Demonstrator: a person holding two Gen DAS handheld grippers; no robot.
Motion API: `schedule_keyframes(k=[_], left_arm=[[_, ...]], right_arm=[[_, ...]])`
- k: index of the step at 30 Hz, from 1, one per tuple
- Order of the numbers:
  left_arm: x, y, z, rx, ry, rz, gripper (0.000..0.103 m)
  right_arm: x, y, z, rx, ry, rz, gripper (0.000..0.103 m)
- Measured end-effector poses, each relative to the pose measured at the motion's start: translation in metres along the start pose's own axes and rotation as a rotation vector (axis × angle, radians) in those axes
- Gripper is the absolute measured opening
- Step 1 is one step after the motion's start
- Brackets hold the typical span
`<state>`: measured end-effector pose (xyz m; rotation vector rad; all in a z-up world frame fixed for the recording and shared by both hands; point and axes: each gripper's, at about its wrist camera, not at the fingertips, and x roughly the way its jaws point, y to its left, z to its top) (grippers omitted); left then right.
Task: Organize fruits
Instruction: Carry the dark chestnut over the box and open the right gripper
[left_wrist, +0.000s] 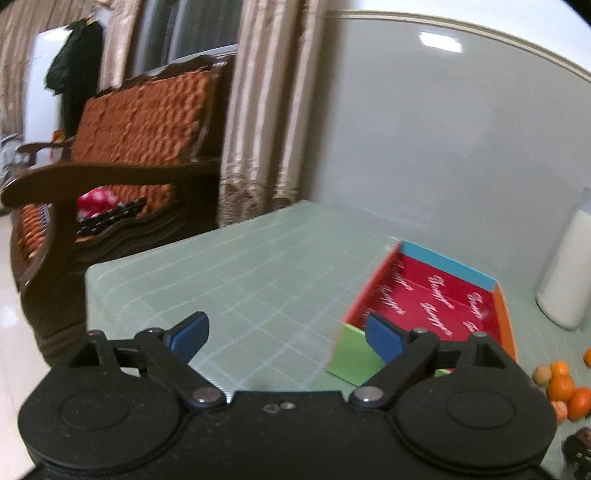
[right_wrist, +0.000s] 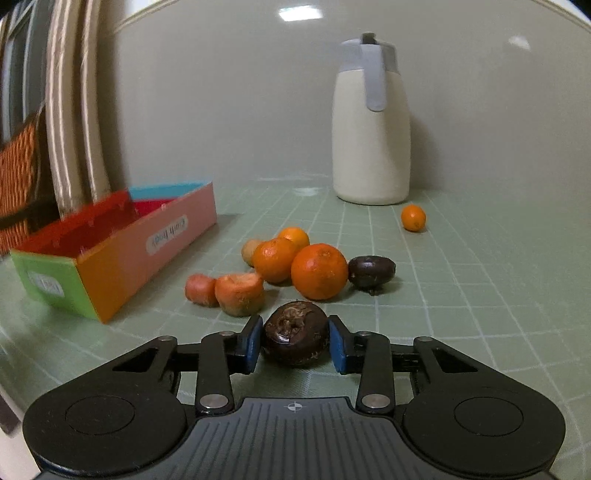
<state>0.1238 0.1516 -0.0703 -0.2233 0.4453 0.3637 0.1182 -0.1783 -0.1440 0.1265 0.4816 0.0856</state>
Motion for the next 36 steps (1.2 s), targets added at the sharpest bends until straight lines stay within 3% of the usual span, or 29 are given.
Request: schedule_keyframes(k=[4, 7, 12, 17, 23, 24, 27, 32, 34, 36], left_arm=[[0.003, 0.019, 0.003, -0.064, 0.011, 0.046, 0.087], [0.007, 0.03, 0.005, -0.115, 0.031, 0.059, 0.087], [0.006, 0.039, 0.007, -0.154, 0.026, 0.075, 0.087], [0.008, 0.044, 0.007, -0.169, 0.036, 0.075, 0.087], [0.008, 0.046, 0.007, -0.184, 0.042, 0.072, 0.087], [0.008, 0.046, 0.007, -0.184, 0.043, 0.071, 0.087], [0.009, 0.043, 0.007, -0.178, 0.044, 0.068, 0.087], [0.008, 0.034, 0.006, -0.143, 0.038, 0.057, 0.087], [0.006, 0.026, 0.004, -0.117, 0.03, 0.041, 0.087], [0.002, 0.016, 0.003, -0.083, 0.01, 0.015, 0.087]], right_arm=[[-0.013, 0.01, 0.017, 0.036, -0.057, 0.072, 0.038], [-0.015, 0.03, 0.037, 0.056, -0.098, 0.179, 0.038], [0.005, 0.084, 0.063, -0.014, -0.096, 0.308, 0.038], [0.031, 0.126, 0.065, -0.098, -0.04, 0.346, 0.038], [0.039, 0.144, 0.058, -0.143, -0.013, 0.337, 0.038], [0.038, 0.145, 0.055, -0.141, -0.01, 0.339, 0.04], [0.034, 0.139, 0.057, -0.109, -0.023, 0.352, 0.066], [0.011, 0.116, 0.061, -0.091, -0.092, 0.321, 0.072], [0.002, 0.099, 0.06, -0.079, -0.118, 0.273, 0.086], [-0.009, 0.082, 0.057, -0.076, -0.16, 0.205, 0.092]])
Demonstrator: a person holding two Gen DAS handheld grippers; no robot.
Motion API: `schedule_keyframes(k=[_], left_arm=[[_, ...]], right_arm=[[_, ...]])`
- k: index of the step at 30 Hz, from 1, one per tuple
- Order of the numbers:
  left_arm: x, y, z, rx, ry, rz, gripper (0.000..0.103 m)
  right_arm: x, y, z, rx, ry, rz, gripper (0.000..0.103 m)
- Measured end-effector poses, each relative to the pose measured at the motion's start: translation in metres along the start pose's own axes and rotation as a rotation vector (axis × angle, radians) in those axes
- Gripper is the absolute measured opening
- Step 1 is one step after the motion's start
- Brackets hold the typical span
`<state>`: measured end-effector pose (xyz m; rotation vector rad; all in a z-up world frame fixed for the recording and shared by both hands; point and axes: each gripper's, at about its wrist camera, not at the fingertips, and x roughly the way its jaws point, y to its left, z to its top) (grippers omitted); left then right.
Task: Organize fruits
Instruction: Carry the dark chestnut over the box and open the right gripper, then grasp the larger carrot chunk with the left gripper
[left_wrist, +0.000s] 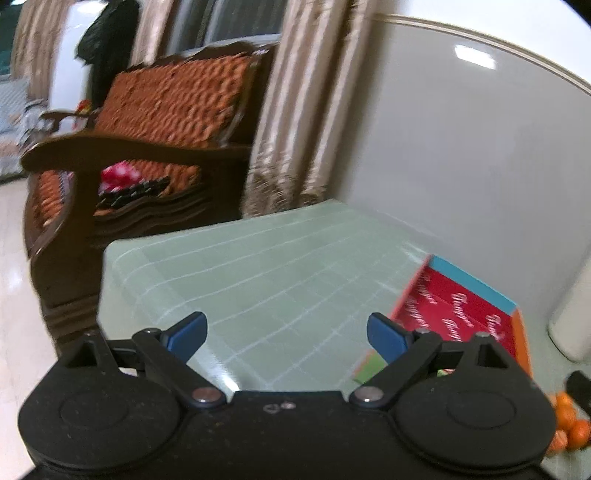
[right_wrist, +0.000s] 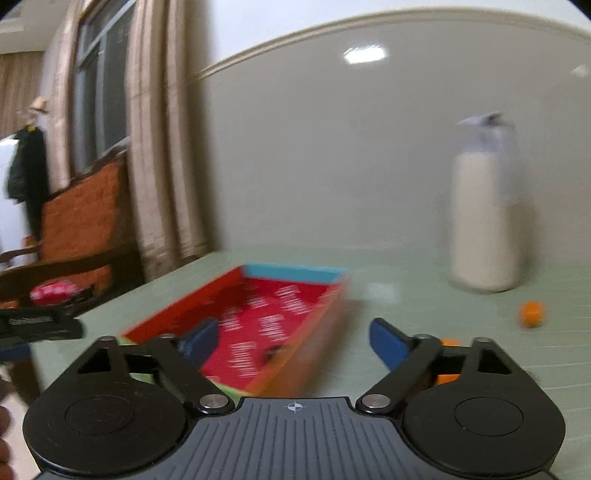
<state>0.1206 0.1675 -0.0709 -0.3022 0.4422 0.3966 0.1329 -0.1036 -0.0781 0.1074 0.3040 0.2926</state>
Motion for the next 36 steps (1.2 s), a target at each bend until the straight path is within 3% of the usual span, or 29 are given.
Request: schedule_keyframes(k=[5, 12, 15, 20, 28, 36], left_arm=[[-0.018, -0.039, -0.011, 0.122, -0.079, -0.12, 0.087], [-0.049, -0.117, -0.049, 0.38, -0.146, -0.389, 0.087], [-0.056, -0.148, -0.068, 0.464, -0.127, -0.494, 0.085], [-0.052, -0.192, -0.098, 0.578, -0.044, -0.564, 0.064], [-0.037, -0.22, -0.127, 0.623, 0.093, -0.575, 0.044], [-0.017, -0.235, -0.133, 0.605, 0.16, -0.515, 0.043]], right_arm=[[-0.03, -0.042, -0.011, -0.024, -0.081, -0.245, 0.103], [-0.056, -0.087, -0.029, -0.002, -0.158, -0.639, 0.103], [-0.064, -0.101, -0.035, 0.004, -0.145, -0.656, 0.103], [-0.079, -0.124, -0.04, 0.089, -0.136, -0.712, 0.103], [-0.101, -0.152, -0.04, 0.235, -0.118, -0.652, 0.103], [-0.104, -0.155, -0.039, 0.257, -0.12, -0.63, 0.103]])
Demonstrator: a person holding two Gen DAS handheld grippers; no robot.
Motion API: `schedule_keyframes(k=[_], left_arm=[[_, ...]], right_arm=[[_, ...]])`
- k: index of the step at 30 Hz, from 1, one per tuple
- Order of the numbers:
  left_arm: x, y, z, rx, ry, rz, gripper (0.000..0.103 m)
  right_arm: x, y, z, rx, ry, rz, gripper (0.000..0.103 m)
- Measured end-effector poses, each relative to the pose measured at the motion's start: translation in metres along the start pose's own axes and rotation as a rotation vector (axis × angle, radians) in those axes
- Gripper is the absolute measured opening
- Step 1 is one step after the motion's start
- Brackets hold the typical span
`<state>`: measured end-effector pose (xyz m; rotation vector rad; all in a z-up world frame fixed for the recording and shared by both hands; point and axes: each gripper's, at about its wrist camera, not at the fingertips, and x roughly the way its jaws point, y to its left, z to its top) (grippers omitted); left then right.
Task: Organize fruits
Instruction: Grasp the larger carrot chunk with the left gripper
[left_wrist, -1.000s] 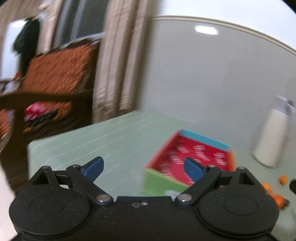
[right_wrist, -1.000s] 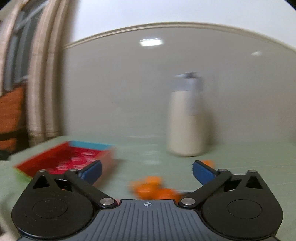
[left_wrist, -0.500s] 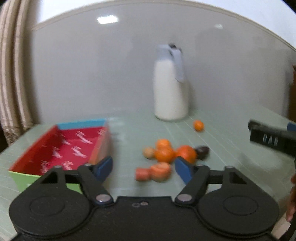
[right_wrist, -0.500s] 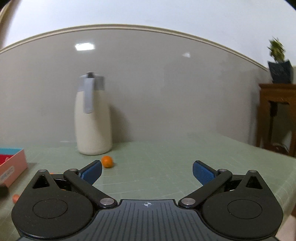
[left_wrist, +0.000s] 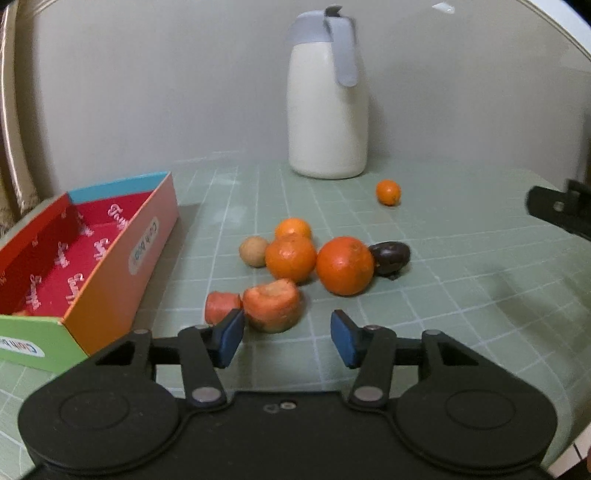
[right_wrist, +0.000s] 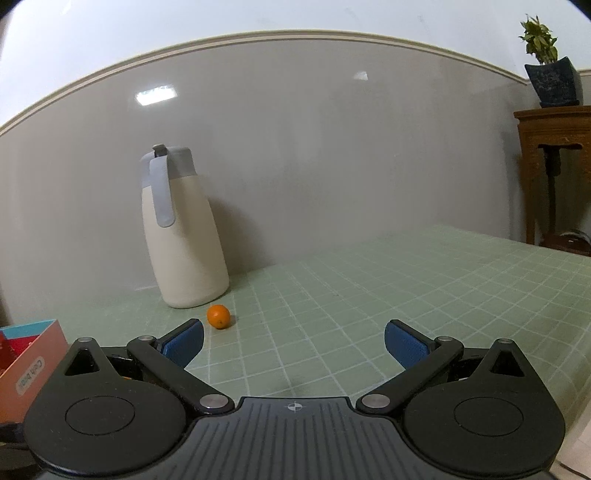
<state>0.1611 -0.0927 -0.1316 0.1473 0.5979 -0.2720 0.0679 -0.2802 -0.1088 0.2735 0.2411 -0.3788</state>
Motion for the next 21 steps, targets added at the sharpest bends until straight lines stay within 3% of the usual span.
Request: schedule_keyframes(k=[8, 10, 12, 16, 21], left_arm=[[0.017, 0.001, 0.009, -0.022, 0.023, 0.016, 0.043], [0.017, 0.0, 0.009, -0.025, 0.019, 0.016, 0.038], [0.016, -0.001, 0.008, -0.019, 0.011, 0.021, 0.028], [0.014, 0.001, 0.007, -0.017, 0.004, 0.013, 0.027], [-0.001, 0.005, 0.009, -0.015, -0.071, 0.04, 0.026]], right_arm=[[0.003, 0.001, -0.001, 0.023, 0.035, 0.022, 0.103], [0.003, 0.001, -0.002, 0.032, 0.037, 0.024, 0.103], [0.003, 0.002, -0.002, 0.033, 0.037, 0.024, 0.103], [0.003, 0.004, -0.003, 0.028, 0.039, 0.024, 0.103], [0.003, 0.007, -0.003, 0.015, 0.04, 0.025, 0.103]])
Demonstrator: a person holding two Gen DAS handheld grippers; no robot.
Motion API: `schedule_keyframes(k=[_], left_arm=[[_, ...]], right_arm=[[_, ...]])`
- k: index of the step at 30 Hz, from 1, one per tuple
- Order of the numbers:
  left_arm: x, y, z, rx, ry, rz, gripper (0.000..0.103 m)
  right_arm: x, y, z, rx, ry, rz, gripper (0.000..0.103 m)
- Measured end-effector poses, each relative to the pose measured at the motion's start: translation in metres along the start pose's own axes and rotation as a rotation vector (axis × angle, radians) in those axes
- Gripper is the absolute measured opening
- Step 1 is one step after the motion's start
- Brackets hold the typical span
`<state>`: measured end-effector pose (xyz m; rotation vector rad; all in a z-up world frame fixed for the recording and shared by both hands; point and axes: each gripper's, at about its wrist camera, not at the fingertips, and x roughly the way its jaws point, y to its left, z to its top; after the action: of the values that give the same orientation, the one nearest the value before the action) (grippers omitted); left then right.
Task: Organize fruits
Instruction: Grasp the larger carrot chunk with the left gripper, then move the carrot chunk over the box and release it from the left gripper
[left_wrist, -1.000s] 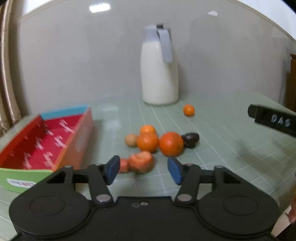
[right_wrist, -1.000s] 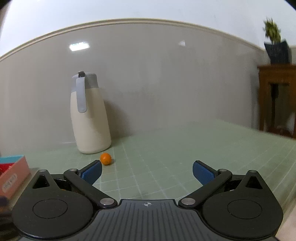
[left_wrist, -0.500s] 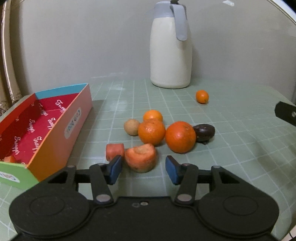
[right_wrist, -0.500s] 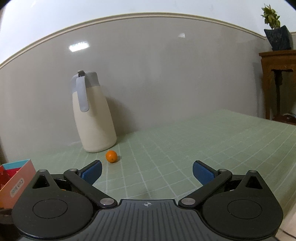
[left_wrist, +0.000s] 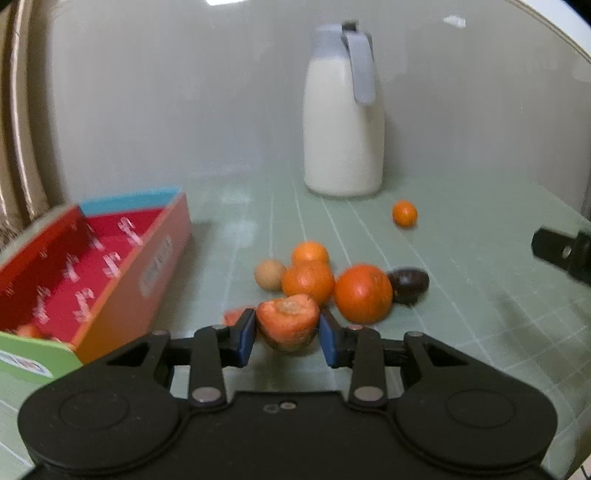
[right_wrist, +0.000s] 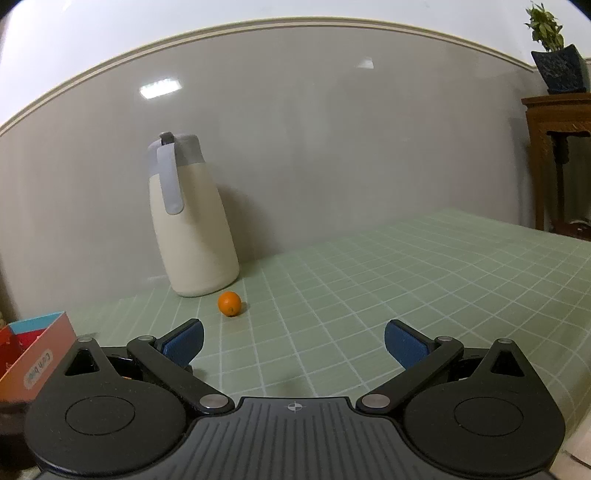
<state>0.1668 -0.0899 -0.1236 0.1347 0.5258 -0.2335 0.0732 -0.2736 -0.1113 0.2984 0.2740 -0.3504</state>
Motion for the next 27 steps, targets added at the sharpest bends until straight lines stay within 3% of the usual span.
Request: schedule_keyframes(k=[2, 6, 9, 17, 27], left_arm=[[-0.008, 0.005, 0.002, -0.005, -0.041, 0.028, 0.026], [-0.028, 0.017, 0.005, -0.006, -0.156, 0.153, 0.026], [-0.036, 0.034, 0.009, -0.041, -0.198, 0.241, 0.027], [-0.027, 0.09, 0.015, -0.177, -0.098, 0.398, 0.027], [-0.029, 0.11, 0.01, -0.232, -0.019, 0.432, 0.027]], right_arm=[[0.001, 0.0, -0.001, 0.001, 0.001, 0.001, 0.103], [0.001, 0.004, -0.002, -0.007, 0.002, 0.005, 0.103], [0.001, 0.01, -0.004, -0.023, 0.006, 0.017, 0.103], [0.005, 0.028, -0.009, -0.07, 0.018, 0.061, 0.103], [0.008, 0.039, -0.014, -0.103, 0.009, 0.068, 0.103]])
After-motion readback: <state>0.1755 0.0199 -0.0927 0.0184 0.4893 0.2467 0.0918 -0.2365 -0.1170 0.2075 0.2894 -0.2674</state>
